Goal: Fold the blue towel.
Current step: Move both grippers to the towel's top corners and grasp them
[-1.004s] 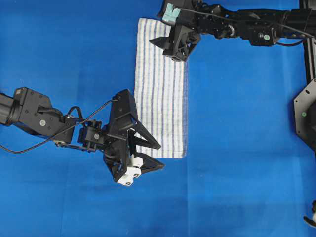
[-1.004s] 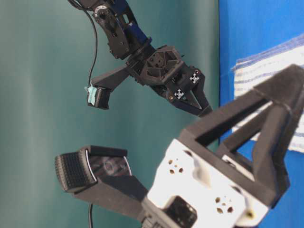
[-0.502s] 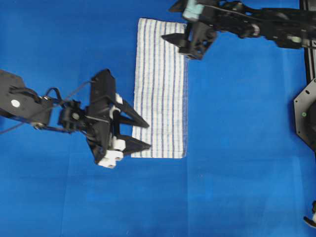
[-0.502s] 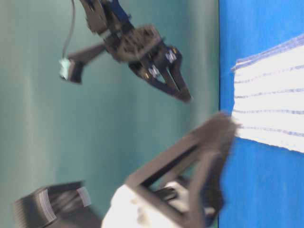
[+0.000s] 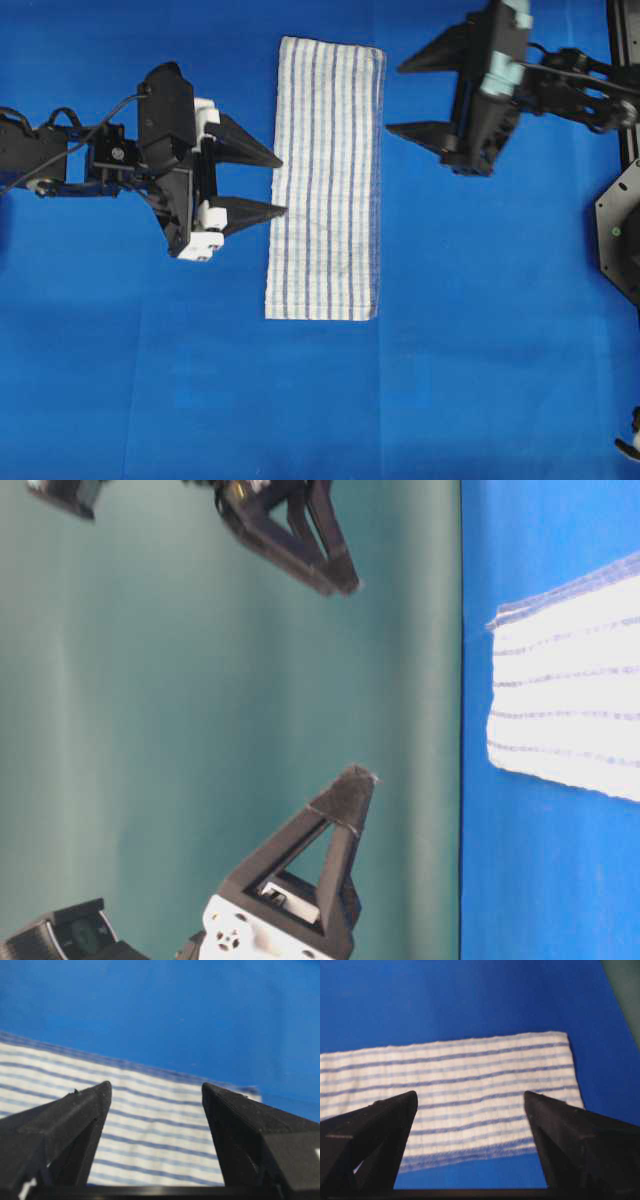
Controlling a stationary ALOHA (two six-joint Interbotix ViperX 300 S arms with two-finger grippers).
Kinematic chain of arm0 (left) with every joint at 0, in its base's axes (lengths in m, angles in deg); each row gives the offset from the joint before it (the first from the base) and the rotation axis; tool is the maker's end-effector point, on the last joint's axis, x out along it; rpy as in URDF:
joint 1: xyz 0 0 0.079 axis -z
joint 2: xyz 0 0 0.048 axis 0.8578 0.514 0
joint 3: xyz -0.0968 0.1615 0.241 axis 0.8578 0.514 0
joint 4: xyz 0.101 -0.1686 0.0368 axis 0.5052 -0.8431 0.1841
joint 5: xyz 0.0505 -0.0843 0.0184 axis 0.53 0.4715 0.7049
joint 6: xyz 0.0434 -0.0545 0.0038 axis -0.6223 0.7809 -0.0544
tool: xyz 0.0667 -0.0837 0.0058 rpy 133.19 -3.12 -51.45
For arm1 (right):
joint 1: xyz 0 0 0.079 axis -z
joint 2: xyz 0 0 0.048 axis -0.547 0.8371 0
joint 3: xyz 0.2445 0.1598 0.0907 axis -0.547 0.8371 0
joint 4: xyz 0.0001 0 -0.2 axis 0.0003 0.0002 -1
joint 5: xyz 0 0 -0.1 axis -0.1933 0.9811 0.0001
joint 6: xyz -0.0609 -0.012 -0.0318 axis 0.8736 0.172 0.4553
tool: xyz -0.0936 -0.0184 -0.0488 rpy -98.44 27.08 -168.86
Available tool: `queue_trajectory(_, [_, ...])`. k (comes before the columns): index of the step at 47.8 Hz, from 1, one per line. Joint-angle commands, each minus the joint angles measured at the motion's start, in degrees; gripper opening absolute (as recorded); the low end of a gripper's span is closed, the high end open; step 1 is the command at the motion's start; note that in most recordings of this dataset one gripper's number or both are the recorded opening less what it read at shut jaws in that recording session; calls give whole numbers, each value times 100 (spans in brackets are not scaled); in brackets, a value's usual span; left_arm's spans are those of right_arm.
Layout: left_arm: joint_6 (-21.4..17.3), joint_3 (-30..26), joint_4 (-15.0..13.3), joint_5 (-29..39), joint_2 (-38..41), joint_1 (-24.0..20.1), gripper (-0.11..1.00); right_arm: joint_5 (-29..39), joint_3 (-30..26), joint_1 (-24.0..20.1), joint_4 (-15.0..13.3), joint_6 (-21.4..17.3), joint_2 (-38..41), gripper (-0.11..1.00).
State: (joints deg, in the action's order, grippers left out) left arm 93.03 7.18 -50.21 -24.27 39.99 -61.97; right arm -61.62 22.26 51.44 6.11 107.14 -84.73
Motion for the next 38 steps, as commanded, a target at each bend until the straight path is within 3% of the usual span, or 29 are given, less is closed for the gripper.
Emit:
queue_trajectory(1, [-53, -62, 9, -18, -123, -123, 67, -44, 0, -18, 18, -44, -132, 93])
queue_trajectory(16, [-185, -53, 44, -18, -53, -475, 67, -97, -185, 79, -18, -35, 246, 93])
queue_trajectory(31, [-940, -343, 53, -141, 589, -1494, 67, -554, -396, 694, -35, -9, 1046, 93])
queue_trajectory(38, [-1090, -580, 53, -272, 1011, -1828, 67, -844, -466, 949, -26, -9, 1468, 93])
